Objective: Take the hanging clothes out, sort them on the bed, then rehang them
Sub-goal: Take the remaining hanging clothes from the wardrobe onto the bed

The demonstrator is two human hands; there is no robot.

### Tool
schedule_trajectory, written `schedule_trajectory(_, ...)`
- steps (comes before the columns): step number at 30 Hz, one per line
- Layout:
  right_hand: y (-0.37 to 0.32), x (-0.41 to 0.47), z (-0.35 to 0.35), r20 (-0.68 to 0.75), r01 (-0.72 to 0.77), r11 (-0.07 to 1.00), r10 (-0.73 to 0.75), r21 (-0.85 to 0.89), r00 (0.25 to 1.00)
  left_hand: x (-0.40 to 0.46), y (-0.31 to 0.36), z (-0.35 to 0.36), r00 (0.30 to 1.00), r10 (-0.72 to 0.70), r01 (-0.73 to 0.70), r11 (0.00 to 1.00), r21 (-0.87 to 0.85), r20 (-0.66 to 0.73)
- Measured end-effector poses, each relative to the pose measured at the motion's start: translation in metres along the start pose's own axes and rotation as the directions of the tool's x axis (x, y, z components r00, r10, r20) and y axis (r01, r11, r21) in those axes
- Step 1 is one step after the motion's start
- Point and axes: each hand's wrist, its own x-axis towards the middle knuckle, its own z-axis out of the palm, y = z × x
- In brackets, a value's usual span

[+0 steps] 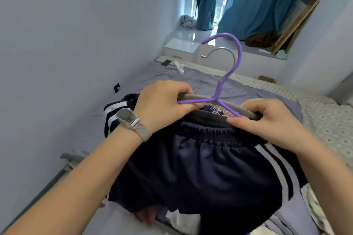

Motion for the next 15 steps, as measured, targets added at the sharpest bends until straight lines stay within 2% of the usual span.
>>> schedule_trajectory(2,0.032,0.023,0.005,-0.003,-0.063,0.998,0.062,-0.02,0.998,0.02,-0.013,0.034,0.995,0.085,-0.08,0.992,0.094,-0.051)
schedule_trajectory(4,0.077,0.038,0.027,-0.015,-0.131,0.99,0.13,-0.047,0.991,0.02,-0.032,0.077,0.994,0.102,-0.097,0.985,0.141,-0.028)
schedule_trajectory(7,0.158,0.05,0.056,-0.008,-0.205,0.978,0.205,-0.027,0.979,0.003,-0.059,0.135,0.994,-0.039,0.03,0.996,0.087,0.1)
schedule_trajectory(10,0.221,0.082,0.055,-0.012,-0.256,0.964,0.256,-0.069,0.967,0.001,-0.081,0.173,0.946,-0.166,0.152,0.986,0.071,0.278)
schedule_trajectory(12,0.259,0.119,0.042,-0.012,-0.267,0.955,0.268,-0.131,0.963,0.011,-0.094,0.192,0.908,-0.222,0.202,0.975,0.09,0.356)
schedule_trajectory(15,0.315,0.173,0.025,0.004,-0.251,0.919,0.264,-0.304,0.964,0.028,-0.108,0.217,0.877,-0.293,0.264,0.956,0.127,0.381)
